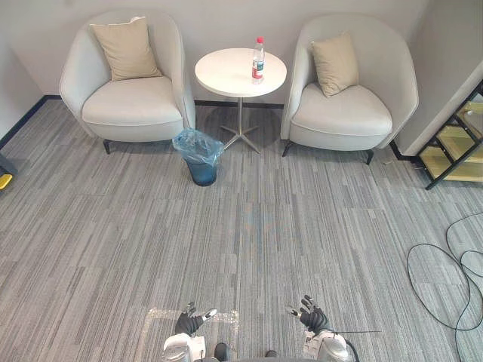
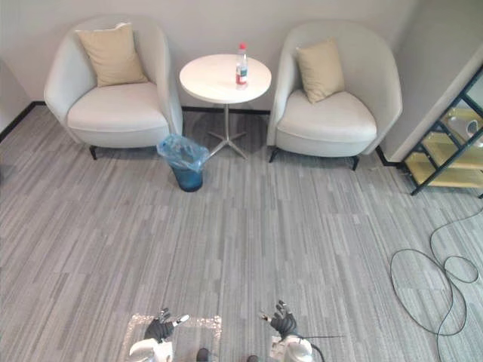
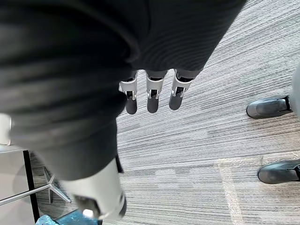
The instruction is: Gather rubbish on tea table into small bin, then transfer packed bag to large trash can.
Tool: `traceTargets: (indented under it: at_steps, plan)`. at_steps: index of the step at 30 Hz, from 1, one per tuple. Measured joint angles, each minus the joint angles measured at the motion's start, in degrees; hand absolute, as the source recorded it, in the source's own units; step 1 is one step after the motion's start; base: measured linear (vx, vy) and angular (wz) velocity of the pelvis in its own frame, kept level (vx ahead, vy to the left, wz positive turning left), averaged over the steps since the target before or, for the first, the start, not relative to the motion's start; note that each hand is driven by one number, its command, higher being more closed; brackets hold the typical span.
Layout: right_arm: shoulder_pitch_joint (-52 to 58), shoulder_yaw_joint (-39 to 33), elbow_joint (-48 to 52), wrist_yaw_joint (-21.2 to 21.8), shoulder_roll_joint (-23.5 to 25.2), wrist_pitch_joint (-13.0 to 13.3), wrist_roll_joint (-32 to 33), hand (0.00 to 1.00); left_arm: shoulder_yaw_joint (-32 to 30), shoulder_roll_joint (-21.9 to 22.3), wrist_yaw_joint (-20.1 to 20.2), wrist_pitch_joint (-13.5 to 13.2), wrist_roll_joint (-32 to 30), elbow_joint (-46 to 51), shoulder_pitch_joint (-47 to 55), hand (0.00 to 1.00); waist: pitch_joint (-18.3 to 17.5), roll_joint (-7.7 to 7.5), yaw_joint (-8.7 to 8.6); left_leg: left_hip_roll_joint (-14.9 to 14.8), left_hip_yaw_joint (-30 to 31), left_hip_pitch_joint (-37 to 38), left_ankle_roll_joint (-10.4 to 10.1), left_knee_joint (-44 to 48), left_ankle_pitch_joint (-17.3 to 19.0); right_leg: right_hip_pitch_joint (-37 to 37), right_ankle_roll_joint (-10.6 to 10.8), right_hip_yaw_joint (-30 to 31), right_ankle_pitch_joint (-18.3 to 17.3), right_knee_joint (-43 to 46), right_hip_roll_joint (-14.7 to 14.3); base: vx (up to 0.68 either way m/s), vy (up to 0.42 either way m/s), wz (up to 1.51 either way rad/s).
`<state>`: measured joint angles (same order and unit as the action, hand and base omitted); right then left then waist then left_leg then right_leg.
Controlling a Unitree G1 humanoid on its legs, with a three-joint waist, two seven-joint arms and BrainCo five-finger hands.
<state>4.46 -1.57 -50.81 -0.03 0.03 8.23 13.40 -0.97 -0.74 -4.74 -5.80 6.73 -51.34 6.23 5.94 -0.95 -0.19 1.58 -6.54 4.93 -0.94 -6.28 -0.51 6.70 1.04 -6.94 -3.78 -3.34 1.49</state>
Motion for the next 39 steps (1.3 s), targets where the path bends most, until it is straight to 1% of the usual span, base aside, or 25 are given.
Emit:
traceTargets:
  at_steps: [9,16,21,25,32,34,35,36,37,38,39]
  plan:
    - [0.0,0.1,-0.1,0.0,0.0,0.0,0.0,0.0,0.5,-0.2,-0.2,0.0,-0.5,-0.2,0.0,0.0,0.1,0.15,-0.36,0.0,-0.2,0.1,0.0,0.0,0.0,0.3,0.0,0.2,0.1,-0.1,0.0,0.0,0.0,0.0]
    - [0.0,0.4,-0.1,-0.2,0.0,0.0,0.0,0.0,0.9,-0.2,-1.3,0.1,-0.5,-0.4,-0.1,0.0,0.2,0.33,-0.41,-0.1,-0.9,0.0,0.0,0.0,0.0,-0.2,0.0,1.0,0.3,-0.1,-0.1,-0.01,-0.012,-0.05]
    - [0.0,0.6,-0.1,-0.6,0.0,-0.6,0.1,0.0,0.8,-0.3,-1.6,0.6,-0.5,-1.2,-0.7,0.0,0.3,0.36,-0.53,-0.2,-1.5,0.0,-0.1,0.0,0.1,-0.7,-0.1,1.5,0.4,-0.1,-0.2,-0.03,-0.017,-0.06]
    - [0.0,0.6,0.0,-0.8,0.0,-0.9,0.2,0.0,0.8,-0.3,-1.7,1.2,-0.5,-1.2,-0.9,0.0,0.5,0.42,-0.51,-0.5,-3.1,0.0,-0.2,0.0,0.6,-1.3,-0.2,3.2,0.7,-0.1,-0.5,-0.02,-0.021,-0.23]
    - [0.0,-0.5,0.7,-1.7,-0.1,-1.0,1.4,0.0,0.2,-0.3,-1.8,1.3,-0.5,-0.9,-1.1,0.0,1.1,0.56,-0.31,-1.2,-8.9,0.1,-0.3,0.4,2.8,-3.3,-0.2,9.1,1.1,0.1,-1.2,0.05,-0.018,-0.45]
    - [-0.1,-0.6,1.1,-2.2,-0.1,-1.1,2.0,0.0,0.2,-0.3,-1.8,1.4,-0.5,-0.1,-1.1,0.0,1.7,0.44,-0.17,-1.7,-10.5,-0.9,-0.3,3.1,5.0,-4.9,0.9,10.4,0.2,2.5,-1.4,0.08,-0.001,-0.47]
    - [-0.1,-0.5,2.1,-2.3,-0.1,-1.4,2.4,0.0,0.3,-0.3,-1.8,1.5,-0.5,0.5,-1.0,0.0,2.1,0.61,0.16,-2.5,-11.6,-1.7,-0.3,6.2,7.2,-6.5,1.8,10.5,-1.1,6.0,-1.6,0.11,0.014,-0.5]
    - [0.2,-0.6,2.9,-2.3,-0.1,-1.5,2.4,0.0,0.5,-0.2,-1.7,1.6,-0.5,0.7,-1.0,0.0,2.4,1.03,0.1,-2.9,-11.9,-2.0,-0.2,9.2,9.6,-8.0,2.7,10.2,-3.1,10.6,-1.7,0.14,0.028,-0.41]
    - [0.2,-0.5,2.9,-2.3,-0.1,-1.5,2.4,0.0,0.8,-0.1,-1.7,1.6,-0.5,0.7,-1.0,0.0,2.5,1.27,0.03,-3.1,-11.9,-2.0,-0.1,10.0,10.5,-8.6,3.3,9.9,-3.8,12.9,-1.8,0.13,0.04,-0.17]
    - [0.3,-0.6,4.0,-2.3,-0.4,-1.7,2.4,0.0,2.3,0.0,-1.5,1.7,-0.5,1.2,-1.0,0.0,3.0,2.14,-0.19,-3.9,-11.9,-1.5,0.1,11.9,12.3,-12.2,4.3,7.2,-5.4,23.7,-2.0,0.09,0.048,0.01]
    - [0.4,-0.6,4.4,-2.3,-0.4,-1.7,2.4,0.0,2.6,-0.1,-1.5,1.7,-0.5,1.2,-1.1,0.0,3.1,2.17,-0.27,-4.0,-11.9,-1.2,0.2,12.1,12.6,-13.4,4.4,6.7,-5.5,26.5,-1.9,0.12,0.066,0.14]
